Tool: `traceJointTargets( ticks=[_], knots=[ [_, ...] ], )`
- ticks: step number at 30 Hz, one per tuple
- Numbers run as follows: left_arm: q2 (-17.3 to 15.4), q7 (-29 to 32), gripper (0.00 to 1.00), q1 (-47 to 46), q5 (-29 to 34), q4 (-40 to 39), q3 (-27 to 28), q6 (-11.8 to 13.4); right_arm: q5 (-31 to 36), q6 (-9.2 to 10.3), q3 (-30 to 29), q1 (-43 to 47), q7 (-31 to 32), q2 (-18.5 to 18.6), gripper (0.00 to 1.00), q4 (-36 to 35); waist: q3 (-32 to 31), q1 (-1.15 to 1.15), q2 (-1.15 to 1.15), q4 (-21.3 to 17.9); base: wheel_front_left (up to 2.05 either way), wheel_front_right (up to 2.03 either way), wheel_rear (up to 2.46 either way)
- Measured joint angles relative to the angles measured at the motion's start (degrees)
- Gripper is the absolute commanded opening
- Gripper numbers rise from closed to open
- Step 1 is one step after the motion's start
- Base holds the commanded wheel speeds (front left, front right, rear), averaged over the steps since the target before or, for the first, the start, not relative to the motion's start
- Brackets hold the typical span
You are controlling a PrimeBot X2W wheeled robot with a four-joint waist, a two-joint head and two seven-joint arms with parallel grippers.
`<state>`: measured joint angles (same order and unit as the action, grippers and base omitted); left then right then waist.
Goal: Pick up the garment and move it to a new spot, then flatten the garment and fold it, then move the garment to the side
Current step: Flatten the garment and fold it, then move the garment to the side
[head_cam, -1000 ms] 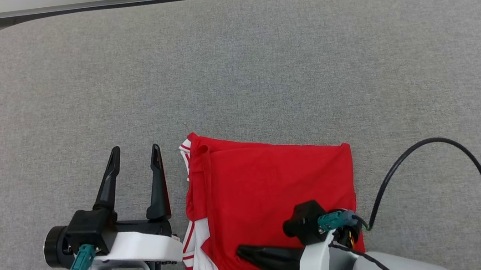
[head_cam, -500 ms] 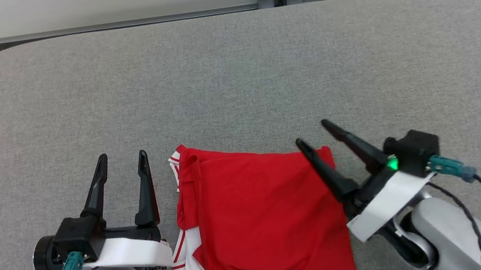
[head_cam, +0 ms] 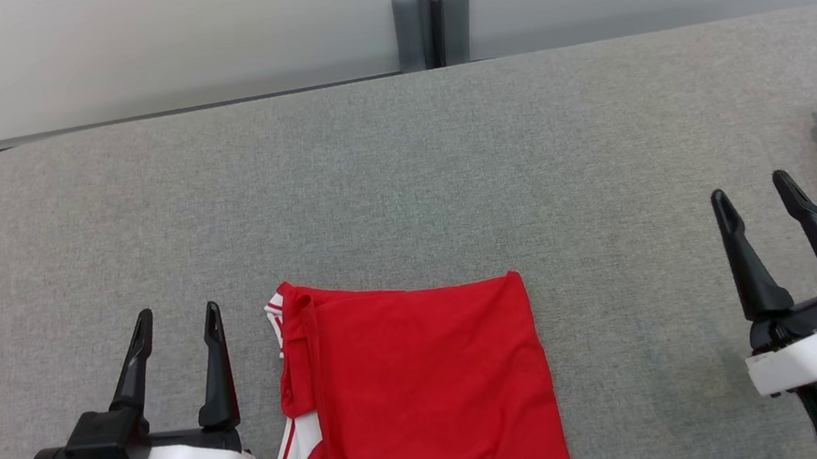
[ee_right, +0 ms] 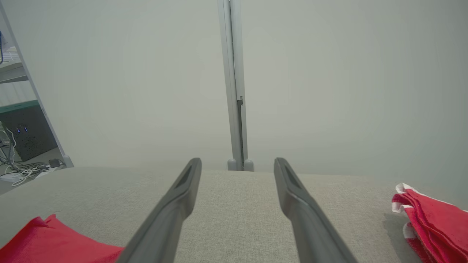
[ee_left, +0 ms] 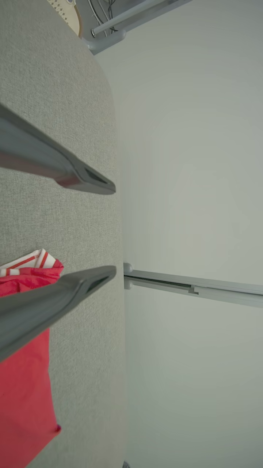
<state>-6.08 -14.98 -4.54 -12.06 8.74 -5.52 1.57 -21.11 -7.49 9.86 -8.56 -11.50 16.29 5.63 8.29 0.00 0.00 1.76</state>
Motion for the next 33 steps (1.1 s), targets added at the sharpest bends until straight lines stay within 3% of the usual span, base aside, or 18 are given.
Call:
traceJointTargets(
  ticks=[13, 33],
  knots=[
    [-1.7, 2.8, 1.0, 7.1, -0.5, -0.9, -0.2, 0.2, 4.3, 0.0, -6.9, 12.1, 6.6, -2.5, 1.0, -7.6, -7.3, 0.0, 0.0, -2.0, 0.0, 0.0, 0.0],
    [-2.8, 5.0, 1.0, 12.3, -1.3, -4.6, 0.8, 2.7, 5.8, 0.0, -8.1, 17.2, 10.4, -4.3, 1.0, -11.8, -11.3, 0.0, 0.0, -1.8, 0.0, 0.0, 0.0]
  ],
)
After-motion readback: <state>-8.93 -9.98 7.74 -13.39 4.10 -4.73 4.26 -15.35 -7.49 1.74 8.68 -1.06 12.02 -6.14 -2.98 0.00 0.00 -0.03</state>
